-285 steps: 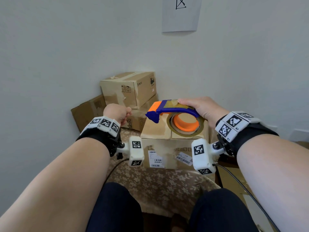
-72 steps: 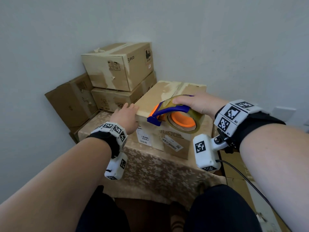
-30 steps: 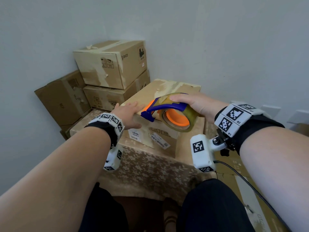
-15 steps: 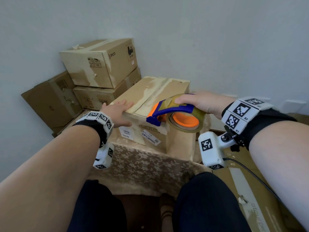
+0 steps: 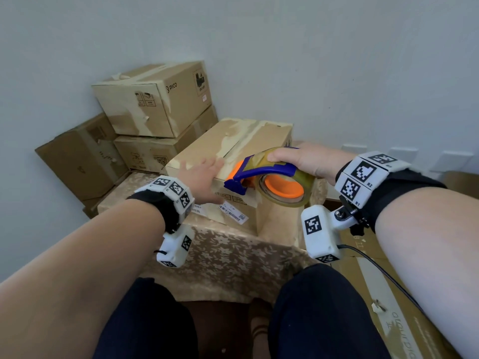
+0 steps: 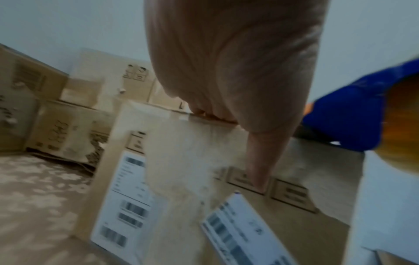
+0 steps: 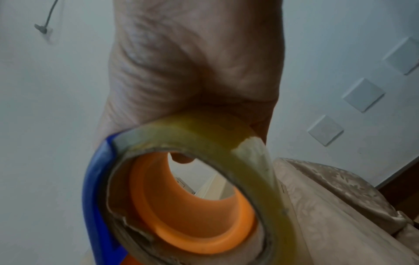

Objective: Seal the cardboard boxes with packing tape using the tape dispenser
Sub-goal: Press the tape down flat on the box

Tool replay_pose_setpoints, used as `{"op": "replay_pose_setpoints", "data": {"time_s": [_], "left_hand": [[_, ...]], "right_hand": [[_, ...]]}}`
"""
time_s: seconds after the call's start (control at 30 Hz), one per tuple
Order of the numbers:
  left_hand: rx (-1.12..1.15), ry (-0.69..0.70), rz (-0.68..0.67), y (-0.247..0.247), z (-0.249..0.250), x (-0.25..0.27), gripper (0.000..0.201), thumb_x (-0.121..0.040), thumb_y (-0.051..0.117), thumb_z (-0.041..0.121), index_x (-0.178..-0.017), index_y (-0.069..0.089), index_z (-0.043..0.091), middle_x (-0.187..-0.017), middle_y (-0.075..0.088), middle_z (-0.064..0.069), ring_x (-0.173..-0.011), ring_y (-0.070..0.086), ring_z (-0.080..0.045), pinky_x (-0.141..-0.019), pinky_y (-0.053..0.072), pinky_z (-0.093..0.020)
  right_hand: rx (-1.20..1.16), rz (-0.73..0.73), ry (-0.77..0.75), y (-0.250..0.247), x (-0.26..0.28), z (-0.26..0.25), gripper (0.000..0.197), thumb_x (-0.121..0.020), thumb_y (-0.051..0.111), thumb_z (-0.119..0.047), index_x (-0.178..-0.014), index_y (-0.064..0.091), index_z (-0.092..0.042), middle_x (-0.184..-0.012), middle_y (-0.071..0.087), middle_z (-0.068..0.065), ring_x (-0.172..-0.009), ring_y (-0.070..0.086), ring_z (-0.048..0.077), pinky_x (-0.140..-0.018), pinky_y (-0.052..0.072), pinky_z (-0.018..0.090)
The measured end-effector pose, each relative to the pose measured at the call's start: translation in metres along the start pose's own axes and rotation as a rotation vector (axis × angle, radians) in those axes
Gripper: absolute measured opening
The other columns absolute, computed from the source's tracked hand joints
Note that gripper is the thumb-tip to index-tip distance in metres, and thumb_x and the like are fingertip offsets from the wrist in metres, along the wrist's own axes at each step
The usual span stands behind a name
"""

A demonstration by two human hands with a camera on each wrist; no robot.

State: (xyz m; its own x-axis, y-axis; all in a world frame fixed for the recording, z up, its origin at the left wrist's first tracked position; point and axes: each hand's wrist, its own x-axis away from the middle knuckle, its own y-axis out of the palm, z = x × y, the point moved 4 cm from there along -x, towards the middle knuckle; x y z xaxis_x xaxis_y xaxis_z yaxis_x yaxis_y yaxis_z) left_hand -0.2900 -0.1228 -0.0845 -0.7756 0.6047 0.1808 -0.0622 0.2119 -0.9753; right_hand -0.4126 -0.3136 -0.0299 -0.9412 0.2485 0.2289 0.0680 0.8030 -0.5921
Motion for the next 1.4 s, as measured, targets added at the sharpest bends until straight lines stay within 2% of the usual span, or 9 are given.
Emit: {"op": "replay_pose_setpoints", "data": {"time_s": [0.27,0.33,0.43,0.5,0.7,0.87,1.0,1.13,1.4], "left_hand": [[0.007,0.105,0.024,0.000,0.025,-0.001,0.107,-0.082,0.065,0.052,-0.153,-0.007,0.019,-0.160,-0.010,0.004,-0.148,-0.002,-0.016,-0.117,0.006,-0.056],[0.034,0.115,0.032,0.000,0.024,-0.002,0.106,-0.081,0.067,0.051,-0.153,-0.004,0.021,-0.160,-0.009,0.005,-0.148,0.002,-0.016,-0.117,0.008,-0.056],[0.070,0.133,0.029,0.000,0.023,-0.005,0.105,-0.078,0.070,0.050,-0.153,0.000,0.028,-0.161,-0.003,0.007,-0.147,0.009,-0.017,-0.114,0.007,-0.059],[0.082,0.132,0.024,0.000,0.022,-0.006,0.106,-0.077,0.071,0.049,-0.153,0.000,0.029,-0.161,0.000,0.007,-0.147,0.011,-0.017,-0.114,0.007,-0.060],[0.078,0.078,0.020,-0.004,0.025,0.000,0.107,-0.080,0.071,0.046,-0.153,-0.005,0.024,-0.160,0.008,0.005,-0.145,0.018,-0.019,-0.115,0.007,-0.056],[0.060,0.076,0.015,-0.006,0.028,0.003,0.103,-0.081,0.070,0.044,-0.152,-0.002,0.024,-0.159,0.013,0.005,-0.142,0.026,-0.019,-0.114,0.013,-0.059],[0.030,0.067,-0.007,-0.007,0.029,0.002,0.102,-0.082,0.068,0.045,-0.152,-0.002,0.025,-0.160,0.009,0.007,-0.142,0.025,-0.016,-0.114,0.013,-0.058],[0.019,0.057,-0.017,-0.007,0.028,0.000,0.104,-0.081,0.068,0.048,-0.152,-0.003,0.026,-0.160,0.009,0.007,-0.140,0.028,-0.017,-0.114,0.015,-0.057],[0.005,0.034,-0.035,-0.009,0.029,0.000,0.108,-0.080,0.069,0.049,-0.152,-0.007,0.024,-0.160,0.004,0.007,-0.144,0.021,-0.017,-0.114,0.009,-0.058]], "right_hand": [[0.024,0.021,0.014,-0.001,0.000,0.010,0.089,-0.038,0.061,-0.076,-0.097,0.073,-0.011,-0.089,0.075,0.009,-0.087,0.071,0.028,-0.091,0.054,0.042],[0.011,0.019,0.018,-0.001,0.002,0.013,0.082,-0.046,0.064,-0.071,-0.099,0.072,-0.008,-0.092,0.074,0.010,-0.090,0.070,0.029,-0.091,0.054,0.040],[0.024,-0.022,0.001,0.002,0.004,0.019,0.062,-0.074,0.067,-0.058,-0.102,0.071,-0.004,-0.099,0.072,0.013,-0.097,0.067,0.029,-0.094,0.051,0.040],[-0.022,-0.027,-0.001,0.006,0.004,0.024,0.052,-0.080,0.065,-0.052,-0.101,0.071,-0.006,-0.101,0.072,0.013,-0.097,0.067,0.029,-0.095,0.050,0.040],[-0.213,0.084,-0.031,0.006,0.007,0.028,0.038,-0.079,0.069,-0.047,-0.088,0.071,-0.011,-0.074,0.069,0.005,-0.071,0.063,0.020,-0.070,0.049,0.026],[-0.201,0.080,-0.057,-0.014,0.014,0.032,0.055,-0.072,0.071,-0.051,-0.097,0.072,-0.002,-0.077,0.070,0.011,-0.068,0.061,0.018,-0.070,0.048,0.026],[-0.120,0.062,-0.052,-0.030,0.025,0.041,0.044,-0.081,0.066,-0.047,-0.094,0.072,-0.005,-0.068,0.064,0.004,-0.060,0.056,0.016,-0.059,0.042,0.024],[-0.067,0.029,-0.047,-0.035,0.032,0.045,0.032,-0.084,0.063,-0.046,-0.078,0.065,-0.015,-0.064,0.061,0.002,-0.062,0.055,0.018,-0.060,0.041,0.025],[-0.016,0.015,-0.015,-0.024,0.023,0.048,0.041,-0.077,0.064,-0.055,-0.080,0.065,-0.014,-0.070,0.065,0.006,-0.069,0.059,0.022,-0.075,0.048,0.032]]}}
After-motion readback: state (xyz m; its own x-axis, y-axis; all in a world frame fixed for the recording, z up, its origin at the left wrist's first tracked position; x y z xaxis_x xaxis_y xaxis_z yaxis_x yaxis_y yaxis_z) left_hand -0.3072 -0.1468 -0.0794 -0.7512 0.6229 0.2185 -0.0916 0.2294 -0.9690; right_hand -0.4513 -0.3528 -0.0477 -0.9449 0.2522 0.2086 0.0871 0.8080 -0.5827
